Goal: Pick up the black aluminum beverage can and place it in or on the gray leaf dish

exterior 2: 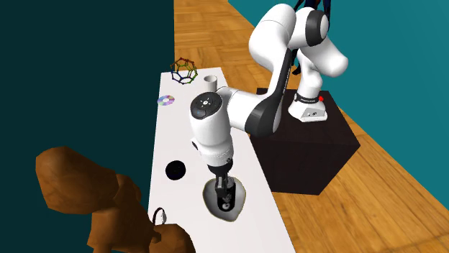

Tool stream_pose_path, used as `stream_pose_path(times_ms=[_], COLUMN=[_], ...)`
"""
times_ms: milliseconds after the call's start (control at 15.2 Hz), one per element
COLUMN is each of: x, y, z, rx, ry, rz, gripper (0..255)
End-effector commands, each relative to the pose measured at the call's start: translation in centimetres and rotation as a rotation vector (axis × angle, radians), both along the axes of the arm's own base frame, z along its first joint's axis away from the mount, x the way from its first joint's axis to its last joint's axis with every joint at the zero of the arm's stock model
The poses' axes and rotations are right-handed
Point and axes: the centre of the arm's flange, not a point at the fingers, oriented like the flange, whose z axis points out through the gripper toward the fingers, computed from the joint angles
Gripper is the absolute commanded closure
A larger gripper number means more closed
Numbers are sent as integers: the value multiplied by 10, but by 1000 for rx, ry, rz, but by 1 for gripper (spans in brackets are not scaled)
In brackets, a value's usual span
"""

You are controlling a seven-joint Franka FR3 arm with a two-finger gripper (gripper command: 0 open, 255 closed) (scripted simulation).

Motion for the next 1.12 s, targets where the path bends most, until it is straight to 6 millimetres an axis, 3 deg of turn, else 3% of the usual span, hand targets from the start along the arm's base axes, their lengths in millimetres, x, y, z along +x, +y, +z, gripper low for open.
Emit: stream_pose_path(times_ms=[0,264,528,1056], x=[0,0,6,6], y=[0,0,1,1], z=[0,0,50,50], rx=[0,0,0,0], ry=[0,0,0,0], rz=[0,0,0,0], gripper=[0,0,0,0])
